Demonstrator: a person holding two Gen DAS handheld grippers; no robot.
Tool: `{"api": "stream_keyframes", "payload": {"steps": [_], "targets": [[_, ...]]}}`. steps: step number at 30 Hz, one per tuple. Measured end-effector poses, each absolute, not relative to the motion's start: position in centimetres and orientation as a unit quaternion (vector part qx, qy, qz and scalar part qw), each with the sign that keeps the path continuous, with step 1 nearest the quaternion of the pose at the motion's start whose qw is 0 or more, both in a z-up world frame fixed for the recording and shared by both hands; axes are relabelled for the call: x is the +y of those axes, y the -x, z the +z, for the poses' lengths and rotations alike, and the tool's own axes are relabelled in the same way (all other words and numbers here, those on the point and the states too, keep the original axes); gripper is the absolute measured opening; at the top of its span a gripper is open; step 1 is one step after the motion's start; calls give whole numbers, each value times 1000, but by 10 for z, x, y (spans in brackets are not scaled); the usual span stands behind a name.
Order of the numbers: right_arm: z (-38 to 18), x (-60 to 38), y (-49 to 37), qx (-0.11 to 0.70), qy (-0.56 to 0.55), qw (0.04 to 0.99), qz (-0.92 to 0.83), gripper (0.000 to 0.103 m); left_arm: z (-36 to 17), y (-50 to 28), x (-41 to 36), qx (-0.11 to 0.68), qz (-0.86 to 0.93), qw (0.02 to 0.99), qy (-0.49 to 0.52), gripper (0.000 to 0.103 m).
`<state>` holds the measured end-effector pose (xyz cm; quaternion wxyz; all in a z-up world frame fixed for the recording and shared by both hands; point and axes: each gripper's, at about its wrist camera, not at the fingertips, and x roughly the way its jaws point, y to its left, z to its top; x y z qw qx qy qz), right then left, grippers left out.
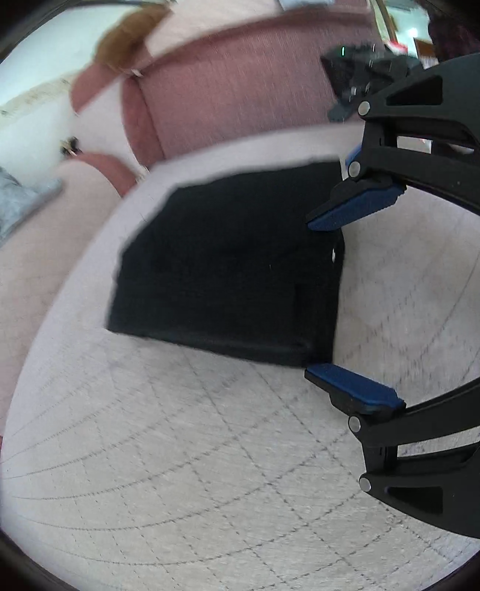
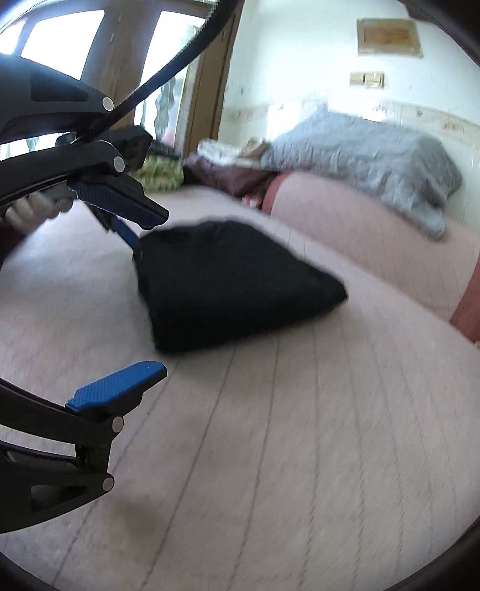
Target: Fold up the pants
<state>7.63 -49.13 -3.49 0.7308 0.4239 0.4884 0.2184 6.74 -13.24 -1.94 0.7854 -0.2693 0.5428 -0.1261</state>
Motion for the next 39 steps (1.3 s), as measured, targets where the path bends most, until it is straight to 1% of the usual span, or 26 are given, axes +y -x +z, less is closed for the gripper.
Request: {"api": "stream_keyframes", "payload": {"steps": [3, 6, 8, 13, 19, 25, 31, 39], "targets": [[-29, -494, -64, 479, -400, 755, 201, 82, -7, -60, -142, 526, -118, 808, 237, 73], [-2, -484, -47, 446, -327, 813, 185, 82, 15, -42, -148, 496, -103, 839, 198, 73], [6, -480, -33, 432, -284, 838, 175, 82, 28, -29, -151, 477, -88, 855, 185, 73], [4, -467, -5, 425, -246, 855, 167, 82, 43, 8, -161, 437, -35, 890, 128, 74], [0, -459, 20, 424, -190, 874, 141, 82, 32, 45, -169, 446, 0, 892, 77, 74], [-1, -452, 36, 417, -152, 888, 121, 82, 26, 54, -187, 440, 12, 898, 18, 74], [-6, -448, 39, 418, -107, 897, 99, 82, 22, 52, -187, 449, 8, 893, 24, 74], [-14, -447, 31, 433, -118, 888, 103, 82, 14, 44, -180, 466, 9, 884, 40, 74]]}}
